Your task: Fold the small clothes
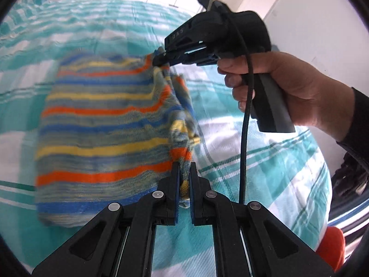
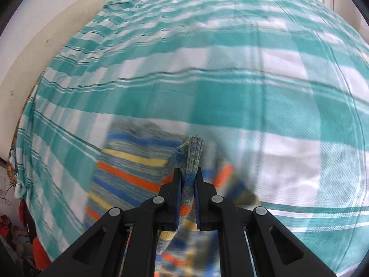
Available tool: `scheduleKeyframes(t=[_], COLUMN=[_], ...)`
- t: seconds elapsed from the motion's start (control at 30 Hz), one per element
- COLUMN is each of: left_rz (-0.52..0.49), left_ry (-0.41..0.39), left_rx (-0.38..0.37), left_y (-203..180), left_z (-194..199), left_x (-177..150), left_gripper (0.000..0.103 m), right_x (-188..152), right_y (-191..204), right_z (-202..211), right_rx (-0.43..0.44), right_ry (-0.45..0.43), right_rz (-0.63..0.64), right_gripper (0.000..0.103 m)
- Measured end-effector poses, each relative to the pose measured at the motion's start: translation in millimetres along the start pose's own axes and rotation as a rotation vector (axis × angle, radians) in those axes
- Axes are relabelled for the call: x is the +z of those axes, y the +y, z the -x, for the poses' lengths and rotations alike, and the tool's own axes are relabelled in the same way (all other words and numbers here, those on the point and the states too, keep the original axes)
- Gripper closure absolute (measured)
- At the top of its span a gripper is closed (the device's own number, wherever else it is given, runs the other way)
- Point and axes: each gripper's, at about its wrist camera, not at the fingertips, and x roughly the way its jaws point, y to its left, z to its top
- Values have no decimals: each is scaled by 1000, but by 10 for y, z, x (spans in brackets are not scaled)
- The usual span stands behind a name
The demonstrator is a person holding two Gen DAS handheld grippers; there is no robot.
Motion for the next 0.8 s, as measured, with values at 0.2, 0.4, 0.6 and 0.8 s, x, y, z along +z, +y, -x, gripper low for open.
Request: scheduleKeyframes(t=[0.2,0.4,0.6,0.8], left_rz=[-8,-13,270,420], left_ry=[32,9,-125,-11], left_rx=[50,16,102,131], left_y=[-86,-123,717,1249], left_z=[-234,358,1191,810], left_x=[-83,-164,-424,-291], left_gripper=[94,36,20,30], right_x=[-173,-460,-1229,-1781], right_y=[-283,-317,-60,235], right_z=[-14,540,865,453], right_rx=[32,-13,141,131], right_ry=[-48,-133,-27,41], right_rz=[-72,-72,-128,-160], right_gripper=[68,53,50,64])
